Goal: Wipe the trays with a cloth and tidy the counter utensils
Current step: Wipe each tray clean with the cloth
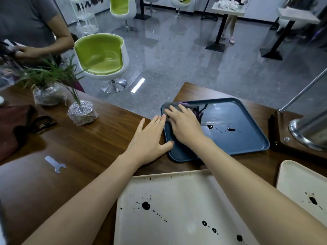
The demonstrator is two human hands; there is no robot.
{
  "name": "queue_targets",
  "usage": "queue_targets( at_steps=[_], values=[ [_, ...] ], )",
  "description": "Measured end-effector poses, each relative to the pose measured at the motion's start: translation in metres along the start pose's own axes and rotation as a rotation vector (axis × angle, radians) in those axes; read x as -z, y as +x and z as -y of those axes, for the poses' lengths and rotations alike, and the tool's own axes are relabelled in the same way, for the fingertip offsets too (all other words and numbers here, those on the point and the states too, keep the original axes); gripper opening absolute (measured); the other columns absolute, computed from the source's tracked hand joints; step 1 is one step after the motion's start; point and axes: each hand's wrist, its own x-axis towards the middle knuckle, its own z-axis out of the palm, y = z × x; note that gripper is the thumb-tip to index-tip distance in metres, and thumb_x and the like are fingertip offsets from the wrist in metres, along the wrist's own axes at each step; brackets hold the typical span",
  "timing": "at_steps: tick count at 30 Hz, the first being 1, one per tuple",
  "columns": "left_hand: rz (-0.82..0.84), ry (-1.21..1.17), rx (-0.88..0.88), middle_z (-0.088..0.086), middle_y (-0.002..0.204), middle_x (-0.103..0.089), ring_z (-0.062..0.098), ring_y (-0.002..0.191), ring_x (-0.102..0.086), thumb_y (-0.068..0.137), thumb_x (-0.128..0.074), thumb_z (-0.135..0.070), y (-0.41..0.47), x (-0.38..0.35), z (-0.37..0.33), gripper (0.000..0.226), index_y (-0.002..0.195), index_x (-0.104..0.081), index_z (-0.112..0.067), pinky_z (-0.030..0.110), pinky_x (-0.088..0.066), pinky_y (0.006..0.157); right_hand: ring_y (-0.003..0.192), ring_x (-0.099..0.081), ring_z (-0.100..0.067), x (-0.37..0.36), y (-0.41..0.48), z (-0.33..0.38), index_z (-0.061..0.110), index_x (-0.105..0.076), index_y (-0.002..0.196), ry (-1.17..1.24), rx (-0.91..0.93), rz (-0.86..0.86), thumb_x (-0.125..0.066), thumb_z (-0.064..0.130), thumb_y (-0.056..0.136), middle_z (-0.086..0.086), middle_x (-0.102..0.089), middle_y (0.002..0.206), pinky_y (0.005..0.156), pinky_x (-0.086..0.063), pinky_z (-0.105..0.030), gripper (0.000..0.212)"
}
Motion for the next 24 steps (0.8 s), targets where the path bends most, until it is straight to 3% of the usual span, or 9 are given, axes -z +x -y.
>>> queue_targets(
  at_steps=[5, 9, 12, 14, 17, 20, 24],
  values=[
    [0.014, 0.000, 0.011, -0.001, 0.171, -0.011, 0.008, 0.157, -0.003, 0.094, -0.046, -0.063, 0.000, 0.001, 0.000, 0.095, 0.164, -0.004, -0.016, 0.046, -0.001, 0.128, 0.140, -0.038, -0.026, 0.015, -0.041, -0.032, 0.023, -0.056, 0.139, 0.068, 0.068, 0.024, -0.045, 0.023, 0.104, 0.004, -0.049, 0.149, 0.110, -0.031, -0.041, 0.037],
    [0.016, 0.000, 0.008, -0.002, 0.171, -0.010, 0.008, 0.157, -0.003, 0.094, -0.043, -0.065, 0.000, -0.001, 0.001, 0.094, 0.164, -0.003, -0.017, 0.046, 0.000, 0.128, 0.146, -0.031, -0.028, 0.027, -0.025, -0.088, 0.022, -0.050, 0.144, 0.041, -0.210, 0.034, -0.037, 0.022, 0.107, 0.003, -0.038, 0.157, 0.116, -0.027, -0.043, 0.039],
    [0.020, 0.005, 0.012, -0.002, 0.172, -0.009, 0.008, 0.157, -0.003, 0.094, -0.043, -0.065, 0.000, -0.001, 0.001, 0.094, 0.164, -0.002, -0.017, 0.047, 0.000, 0.128, 0.139, -0.036, -0.033, 0.022, -0.010, -0.082, 0.019, -0.054, 0.135, -0.024, -0.313, -0.023, -0.035, 0.019, 0.105, -0.002, -0.048, 0.147, 0.111, -0.031, -0.046, 0.036],
    [0.021, 0.009, 0.011, -0.001, 0.172, -0.009, 0.009, 0.157, -0.002, 0.094, -0.043, -0.066, 0.000, 0.000, 0.000, 0.095, 0.164, -0.001, -0.016, 0.047, -0.001, 0.128, 0.133, -0.040, -0.032, 0.011, -0.003, -0.050, 0.020, -0.055, 0.131, -0.059, -0.213, -0.040, -0.037, 0.018, 0.103, -0.002, -0.052, 0.141, 0.106, -0.033, -0.043, 0.034],
    [0.032, 0.016, 0.010, 0.000, 0.172, -0.007, 0.009, 0.157, -0.001, 0.094, -0.042, -0.070, 0.000, 0.002, -0.002, 0.098, 0.164, 0.000, -0.015, 0.046, 0.000, 0.128, 0.140, -0.035, -0.029, 0.003, 0.003, -0.008, 0.023, -0.050, 0.140, -0.028, -0.032, -0.001, -0.039, 0.019, 0.103, 0.001, -0.045, 0.150, 0.111, -0.027, -0.042, 0.039],
    [0.061, -0.006, 0.021, 0.000, 0.172, -0.005, 0.009, 0.157, -0.001, 0.084, -0.032, -0.087, 0.000, 0.004, -0.002, 0.113, 0.163, 0.003, -0.014, 0.046, -0.001, 0.128, 0.148, -0.023, -0.023, 0.009, -0.008, 0.001, 0.027, -0.043, 0.148, 0.050, 0.005, 0.057, -0.039, 0.021, 0.105, 0.006, -0.035, 0.159, 0.117, -0.018, -0.040, 0.044],
    [0.081, -0.019, 0.025, 0.001, 0.172, -0.008, 0.009, 0.157, -0.003, 0.071, -0.021, -0.096, 0.001, 0.005, 0.001, 0.126, 0.164, 0.000, -0.014, 0.047, -0.001, 0.128, 0.150, -0.020, -0.016, 0.019, -0.053, -0.010, 0.037, -0.051, 0.143, 0.210, 0.053, 0.137, -0.045, 0.028, 0.105, 0.012, -0.037, 0.157, 0.121, -0.017, -0.039, 0.040]
  ],
)
